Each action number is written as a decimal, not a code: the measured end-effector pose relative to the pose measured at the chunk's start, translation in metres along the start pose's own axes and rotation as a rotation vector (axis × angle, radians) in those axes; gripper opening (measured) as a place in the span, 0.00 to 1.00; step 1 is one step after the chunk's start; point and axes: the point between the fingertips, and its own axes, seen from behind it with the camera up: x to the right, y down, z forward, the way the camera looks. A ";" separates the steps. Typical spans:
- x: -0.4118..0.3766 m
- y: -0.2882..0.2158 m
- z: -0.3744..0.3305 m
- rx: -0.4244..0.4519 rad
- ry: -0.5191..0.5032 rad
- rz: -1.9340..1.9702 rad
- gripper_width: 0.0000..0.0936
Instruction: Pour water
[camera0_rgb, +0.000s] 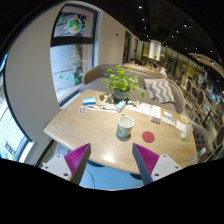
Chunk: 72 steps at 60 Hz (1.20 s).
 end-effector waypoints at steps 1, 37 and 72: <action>0.001 0.001 0.000 -0.002 0.000 0.004 0.91; 0.230 0.120 -0.010 0.015 0.123 0.098 0.91; 0.517 0.243 0.045 0.029 0.317 0.241 0.91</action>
